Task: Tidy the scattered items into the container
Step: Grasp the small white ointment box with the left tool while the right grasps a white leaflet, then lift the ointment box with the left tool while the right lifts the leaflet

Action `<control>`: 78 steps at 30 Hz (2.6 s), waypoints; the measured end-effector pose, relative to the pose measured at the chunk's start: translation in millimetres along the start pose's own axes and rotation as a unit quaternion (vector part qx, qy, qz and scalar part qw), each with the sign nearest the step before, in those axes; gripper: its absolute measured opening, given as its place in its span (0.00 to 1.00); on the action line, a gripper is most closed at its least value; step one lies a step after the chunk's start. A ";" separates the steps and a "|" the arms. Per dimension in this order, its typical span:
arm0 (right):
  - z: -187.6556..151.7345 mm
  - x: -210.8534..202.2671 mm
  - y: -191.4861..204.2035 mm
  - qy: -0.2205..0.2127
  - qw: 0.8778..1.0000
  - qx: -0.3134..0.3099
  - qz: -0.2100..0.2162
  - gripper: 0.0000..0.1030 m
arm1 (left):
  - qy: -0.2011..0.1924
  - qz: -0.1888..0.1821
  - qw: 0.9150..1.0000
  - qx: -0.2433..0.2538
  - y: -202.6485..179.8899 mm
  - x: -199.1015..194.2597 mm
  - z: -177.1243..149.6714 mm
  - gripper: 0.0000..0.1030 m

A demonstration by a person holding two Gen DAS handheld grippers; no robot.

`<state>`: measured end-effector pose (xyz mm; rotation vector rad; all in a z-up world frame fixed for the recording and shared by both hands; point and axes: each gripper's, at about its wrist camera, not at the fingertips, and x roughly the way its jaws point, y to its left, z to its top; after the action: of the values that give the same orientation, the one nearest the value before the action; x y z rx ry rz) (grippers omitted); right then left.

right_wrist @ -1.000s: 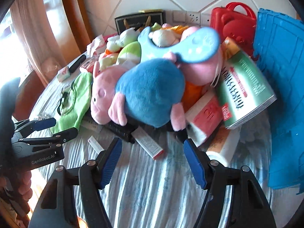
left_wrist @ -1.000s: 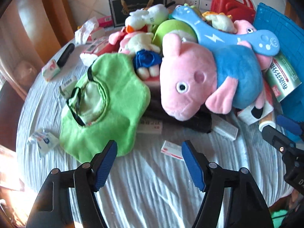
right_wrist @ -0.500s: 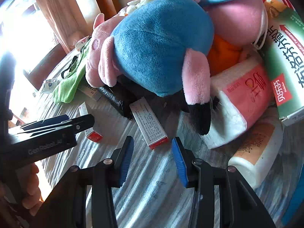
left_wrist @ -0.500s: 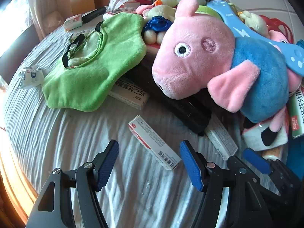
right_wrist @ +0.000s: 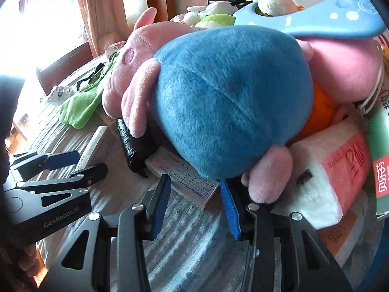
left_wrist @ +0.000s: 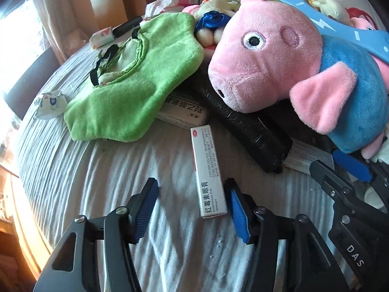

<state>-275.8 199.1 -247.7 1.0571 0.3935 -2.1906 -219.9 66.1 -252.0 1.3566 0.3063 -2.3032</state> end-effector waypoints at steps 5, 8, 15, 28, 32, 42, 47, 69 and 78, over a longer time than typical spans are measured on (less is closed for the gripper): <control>2.9 7.0 10.4 -0.002 1.000 -0.013 0.007 0.49 | -0.001 -0.026 1.000 0.008 4.3 0.5 2.7 0.25; 2.1 3.7 13.4 0.015 0.998 0.003 0.061 0.49 | -0.003 -0.027 0.999 0.020 7.2 -1.6 -0.9 0.17; -4.0 -13.0 27.1 0.010 0.995 0.009 0.097 0.49 | 0.003 -0.017 0.999 0.030 25.8 -7.6 -9.0 0.17; 0.1 2.7 58.5 0.041 0.995 -0.022 0.091 0.50 | 0.001 -0.023 0.998 0.051 23.0 -9.5 -16.0 0.18; -5.4 -5.2 58.1 0.036 0.996 -0.046 0.073 0.49 | 0.000 -0.012 0.999 0.044 24.1 -6.7 -12.3 0.31; -6.5 1.8 53.5 0.048 0.996 -0.043 0.060 0.29 | -0.004 -0.034 0.998 0.054 24.5 -1.9 -10.2 0.17; -6.3 -1.2 54.6 0.048 0.996 -0.039 0.060 0.26 | -0.006 -0.036 0.997 0.061 22.9 -6.6 -11.8 0.17; 43.0 -77.1 69.6 -0.036 0.999 -0.005 0.014 0.26 | -0.085 -0.069 0.989 0.100 32.3 -80.1 37.3 0.17; 66.0 -133.8 45.6 -0.072 0.993 0.043 -0.085 0.26 | -0.129 -0.129 0.971 0.157 -1.4 -119.3 70.9 0.17</control>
<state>-222.5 189.5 -101.4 0.9322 0.3382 -2.4376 -225.4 70.1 -113.3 1.1917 0.0343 -2.8061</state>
